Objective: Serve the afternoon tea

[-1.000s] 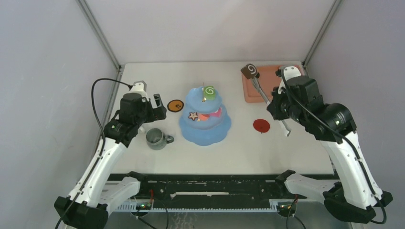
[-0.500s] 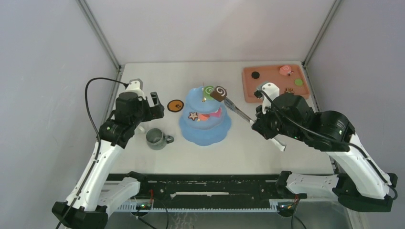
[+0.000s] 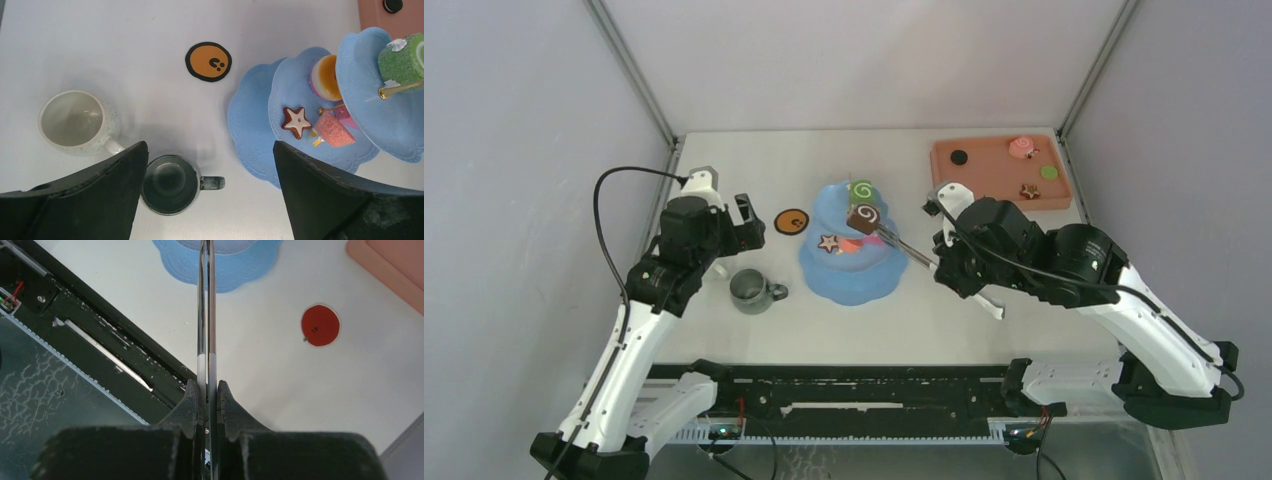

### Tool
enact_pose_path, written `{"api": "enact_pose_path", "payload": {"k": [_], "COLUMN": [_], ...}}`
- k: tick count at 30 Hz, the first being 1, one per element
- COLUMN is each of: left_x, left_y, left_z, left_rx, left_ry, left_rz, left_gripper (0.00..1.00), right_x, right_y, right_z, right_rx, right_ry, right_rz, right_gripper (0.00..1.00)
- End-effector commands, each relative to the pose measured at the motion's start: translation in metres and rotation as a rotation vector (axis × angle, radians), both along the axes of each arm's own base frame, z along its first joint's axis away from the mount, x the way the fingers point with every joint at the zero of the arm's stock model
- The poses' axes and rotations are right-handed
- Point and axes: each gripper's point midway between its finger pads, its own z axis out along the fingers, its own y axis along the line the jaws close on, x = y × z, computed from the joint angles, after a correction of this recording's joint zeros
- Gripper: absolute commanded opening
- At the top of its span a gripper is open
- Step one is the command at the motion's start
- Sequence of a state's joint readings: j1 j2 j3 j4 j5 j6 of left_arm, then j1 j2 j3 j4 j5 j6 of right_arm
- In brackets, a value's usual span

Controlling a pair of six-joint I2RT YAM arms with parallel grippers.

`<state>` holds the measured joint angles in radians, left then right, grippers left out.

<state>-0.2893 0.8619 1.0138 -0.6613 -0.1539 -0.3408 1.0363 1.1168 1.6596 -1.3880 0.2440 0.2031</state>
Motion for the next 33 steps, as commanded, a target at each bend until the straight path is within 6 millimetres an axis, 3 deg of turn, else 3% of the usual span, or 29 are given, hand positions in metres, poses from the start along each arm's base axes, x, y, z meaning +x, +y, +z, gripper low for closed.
{"api": "enact_pose_path", "payload": {"k": [1, 27, 33], "left_x": [0.002, -0.008, -0.005], "left_y": [0.002, 0.007, 0.007], "left_z": [0.008, -0.002, -0.006], "left_rx": [-0.018, -0.017, 0.0], "left_ry": [-0.03, -0.036, -0.025], "left_rz": [0.019, 0.027, 0.027], "left_gripper": [1.0, 1.0, 1.0], "right_x": [0.004, 0.035, 0.037], "right_y": [0.014, 0.048, 0.05], "right_z": [0.005, 0.009, 0.003], "right_rx": [0.033, -0.01, -0.025], "right_ry": [-0.019, -0.059, -0.044], "right_rz": [0.031, 0.019, 0.003], "right_gripper": [0.0, 0.0, 0.08]}}
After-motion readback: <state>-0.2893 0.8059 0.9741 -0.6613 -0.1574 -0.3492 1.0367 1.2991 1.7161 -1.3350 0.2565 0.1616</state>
